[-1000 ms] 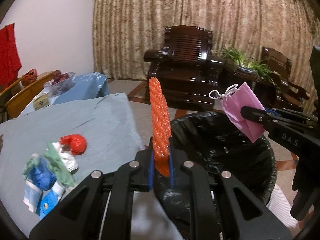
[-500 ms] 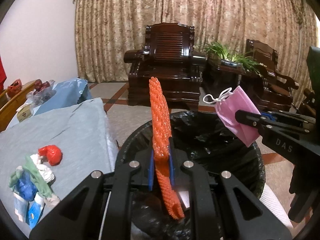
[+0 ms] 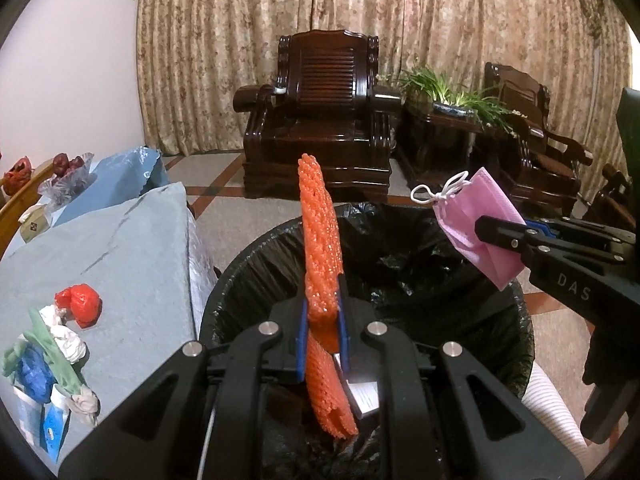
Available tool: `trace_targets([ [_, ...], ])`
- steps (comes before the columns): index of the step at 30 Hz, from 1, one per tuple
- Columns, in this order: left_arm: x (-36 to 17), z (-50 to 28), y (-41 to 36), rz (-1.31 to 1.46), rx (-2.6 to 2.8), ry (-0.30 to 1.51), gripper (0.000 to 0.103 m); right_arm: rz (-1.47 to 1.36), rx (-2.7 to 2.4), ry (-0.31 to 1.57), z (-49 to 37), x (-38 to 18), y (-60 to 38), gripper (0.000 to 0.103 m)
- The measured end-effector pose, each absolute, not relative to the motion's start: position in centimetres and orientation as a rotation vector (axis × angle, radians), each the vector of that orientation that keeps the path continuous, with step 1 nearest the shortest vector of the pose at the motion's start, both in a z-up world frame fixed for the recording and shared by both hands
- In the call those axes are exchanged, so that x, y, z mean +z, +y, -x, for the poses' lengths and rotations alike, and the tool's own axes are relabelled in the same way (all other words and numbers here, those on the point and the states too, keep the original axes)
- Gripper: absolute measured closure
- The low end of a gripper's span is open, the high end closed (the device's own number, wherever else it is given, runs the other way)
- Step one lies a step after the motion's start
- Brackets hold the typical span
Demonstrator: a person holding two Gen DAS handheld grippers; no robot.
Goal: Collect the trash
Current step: 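Carry the pink mask and orange net over the bin and release both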
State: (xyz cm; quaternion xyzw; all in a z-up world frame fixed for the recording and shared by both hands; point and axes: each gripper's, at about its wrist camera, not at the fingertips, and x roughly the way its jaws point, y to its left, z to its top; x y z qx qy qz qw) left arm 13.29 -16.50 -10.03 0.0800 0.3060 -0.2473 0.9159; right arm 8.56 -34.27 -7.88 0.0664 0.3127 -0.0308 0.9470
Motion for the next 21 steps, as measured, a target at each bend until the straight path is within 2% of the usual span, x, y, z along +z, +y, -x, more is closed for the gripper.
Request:
trace_targets([
  [7,-10.3,-13.9,-16.8,-0.164,-0.512,0.638,0.092,-0.136,-0.073,0.653,-9.2,-8.6,-34.7,0.092],
  [9,-10.4,-14.0,-16.8,-0.161,-0.515,0.641,0.090,-0.133,-0.073,0.659,-9.3,-8.8,-34.7,0.089],
  [10,-10.5,-14.2,-16.7,-0.159,-0.520,0.645,0.088,-0.129,-0.075,0.663,-9.4,-9.0,-34.7,0.088],
  [11,-10.6,-14.3,-16.7,-0.159,-0.518,0.646,0.076,-0.128,-0.078,0.664,-9.5,-9.1,-34.9,0.087],
  [12,-10.6,-14.3,-16.7,-0.155,-0.518,0.644,0.058,-0.126,-0.081,0.666,-9.5,-9.1,-34.9,0.079],
  [13,-10.6,-14.3,-16.4,-0.145,-0.516,0.642,0.047,-0.124,-0.089,0.668,-9.5,-9.2,-35.0,0.073],
  [15,-10.5,-14.4,-16.0,-0.131,-0.505,0.635,0.044,-0.124,-0.101,0.665,-9.4,-9.4,-35.2,0.050],
  [17,-10.3,-14.5,-15.4,-0.121,-0.493,0.629,0.036,-0.117,-0.107,0.660,-9.2,-9.4,-35.2,0.036],
  [19,-10.0,-14.5,-14.8,-0.115,-0.475,0.614,0.028,-0.110,-0.115,0.650,-8.9,-9.2,-35.1,0.029],
  [20,-9.7,-14.4,-14.4,-0.112,-0.465,0.610,0.026,-0.114,-0.114,0.648,-8.9,-9.1,-35.1,0.020],
  [21,-9.6,-14.3,-14.1,-0.112,-0.450,0.606,0.018,-0.119,-0.113,0.644,-8.8,-9.0,-35.1,0.012],
])
